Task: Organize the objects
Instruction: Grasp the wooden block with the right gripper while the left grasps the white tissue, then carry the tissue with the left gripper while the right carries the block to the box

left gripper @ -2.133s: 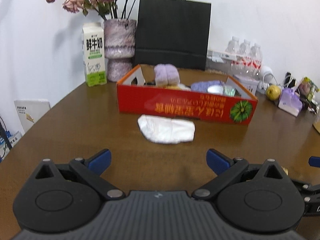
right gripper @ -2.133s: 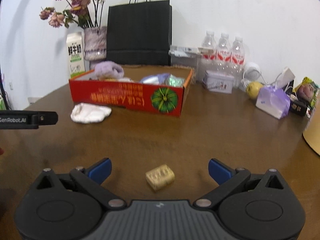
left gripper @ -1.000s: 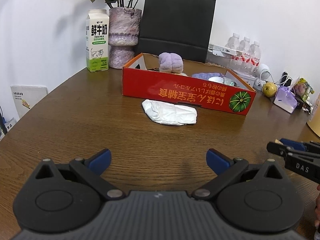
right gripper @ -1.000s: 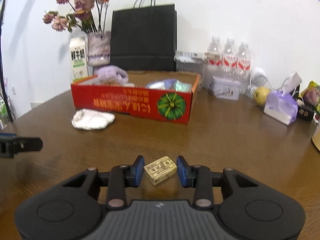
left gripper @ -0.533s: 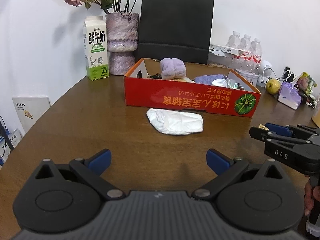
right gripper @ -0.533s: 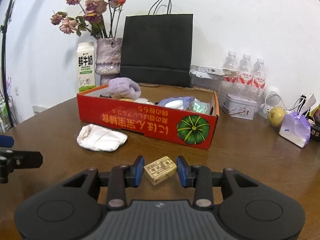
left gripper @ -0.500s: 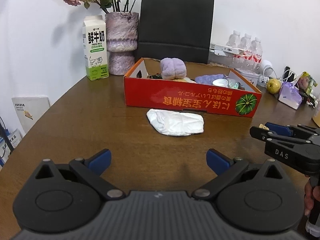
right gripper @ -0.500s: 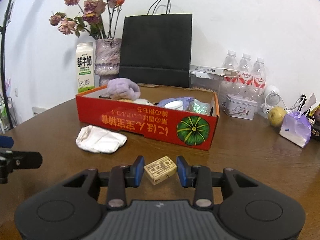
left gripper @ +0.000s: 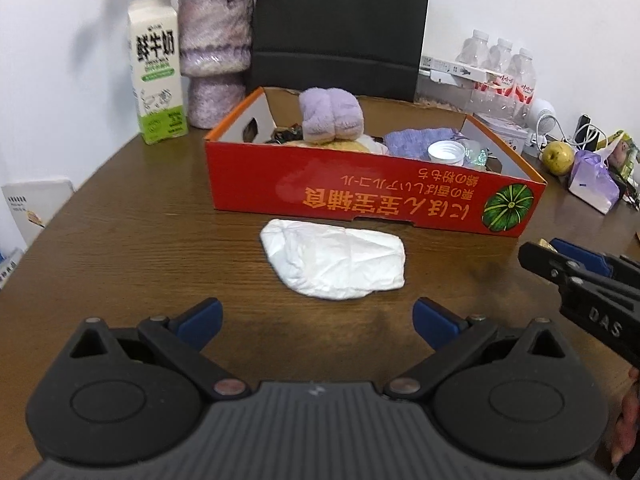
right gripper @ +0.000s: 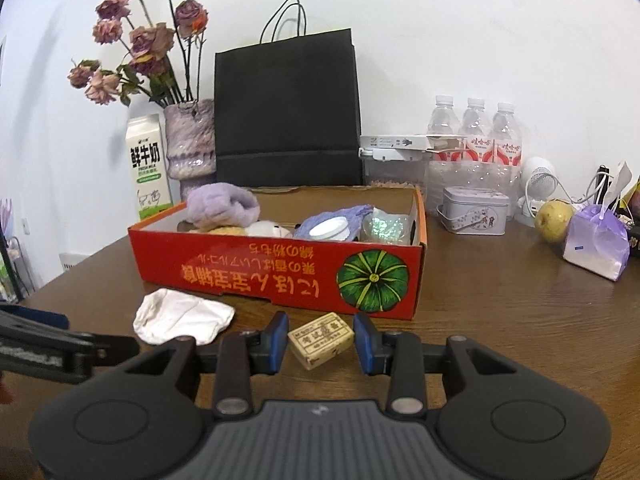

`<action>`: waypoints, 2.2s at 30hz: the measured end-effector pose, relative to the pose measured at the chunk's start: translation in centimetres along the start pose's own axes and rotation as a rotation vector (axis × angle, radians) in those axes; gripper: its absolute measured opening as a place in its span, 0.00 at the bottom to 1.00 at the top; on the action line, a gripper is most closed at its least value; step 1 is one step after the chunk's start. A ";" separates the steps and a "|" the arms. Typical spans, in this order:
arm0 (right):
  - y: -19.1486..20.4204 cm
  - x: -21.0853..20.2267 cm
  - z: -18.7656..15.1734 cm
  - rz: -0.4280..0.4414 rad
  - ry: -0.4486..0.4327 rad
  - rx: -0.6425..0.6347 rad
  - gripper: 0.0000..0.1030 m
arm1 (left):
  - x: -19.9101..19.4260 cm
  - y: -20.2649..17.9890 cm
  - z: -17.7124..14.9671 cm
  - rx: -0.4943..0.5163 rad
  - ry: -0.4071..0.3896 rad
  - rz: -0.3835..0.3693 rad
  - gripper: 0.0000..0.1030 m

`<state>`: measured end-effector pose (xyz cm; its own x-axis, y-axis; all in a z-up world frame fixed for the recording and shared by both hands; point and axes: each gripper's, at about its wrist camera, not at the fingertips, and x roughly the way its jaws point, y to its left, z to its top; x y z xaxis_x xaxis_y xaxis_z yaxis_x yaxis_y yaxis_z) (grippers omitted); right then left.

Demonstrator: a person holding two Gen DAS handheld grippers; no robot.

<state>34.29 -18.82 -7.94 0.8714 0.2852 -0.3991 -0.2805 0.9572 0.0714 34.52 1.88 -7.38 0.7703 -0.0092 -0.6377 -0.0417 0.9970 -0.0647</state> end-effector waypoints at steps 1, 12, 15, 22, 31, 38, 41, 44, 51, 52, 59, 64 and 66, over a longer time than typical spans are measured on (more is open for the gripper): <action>0.0 0.0 0.0 -0.003 -0.003 -0.001 0.33 | 0.5 0.0 0.3 -0.008 0.006 -0.009 1.00; 0.0 0.7 0.2 -0.026 0.002 0.003 0.33 | 5.8 0.0 3.4 -0.056 0.064 -0.045 1.00; -0.2 0.9 0.3 -0.036 0.006 0.014 0.33 | 7.2 0.0 3.7 -0.056 0.086 -0.056 1.00; -0.3 1.0 0.3 -0.043 0.008 0.021 0.33 | 8.0 -2.4 2.8 0.078 0.049 0.023 1.00; -0.3 0.9 0.4 -0.042 0.003 0.019 0.33 | 7.2 -3.0 2.3 0.078 0.023 0.018 0.88; -0.3 0.8 0.4 -0.036 -0.002 0.020 0.33 | 6.1 -3.1 1.8 0.082 -0.014 -0.007 0.33; -0.3 0.7 0.4 -0.030 -0.005 0.022 0.33 | 6.0 -3.0 1.8 0.074 -0.021 -0.012 0.27; -0.3 0.7 0.4 -0.024 -0.007 0.023 0.33 | 5.7 -2.9 1.6 0.071 -0.031 -0.017 0.26; -0.3 0.6 0.4 -0.008 -0.015 0.023 0.33 | 3.7 -3.2 0.9 0.087 -0.094 0.005 0.26; -0.3 0.5 0.4 -0.006 -0.017 0.022 0.33 | 3.4 -3.3 0.7 0.091 -0.102 0.009 0.26; 0.0 0.0 0.3 0.022 -0.020 0.017 0.33 | 1.4 -3.6 -0.2 0.095 -0.133 0.017 0.26; 0.0 -0.7 0.5 0.043 -0.031 0.026 0.33 | 0.1 -3.7 -0.8 0.086 -0.151 0.023 0.26; 0.1 -0.9 0.6 0.046 -0.037 0.025 0.33 | -0.3 -3.7 -0.9 0.084 -0.161 0.022 0.26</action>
<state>33.69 -19.00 -7.01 0.8721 0.3305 -0.3609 -0.3112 0.9437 0.1122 33.81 -1.91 -7.64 0.8618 0.0183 -0.5069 -0.0117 0.9998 0.0161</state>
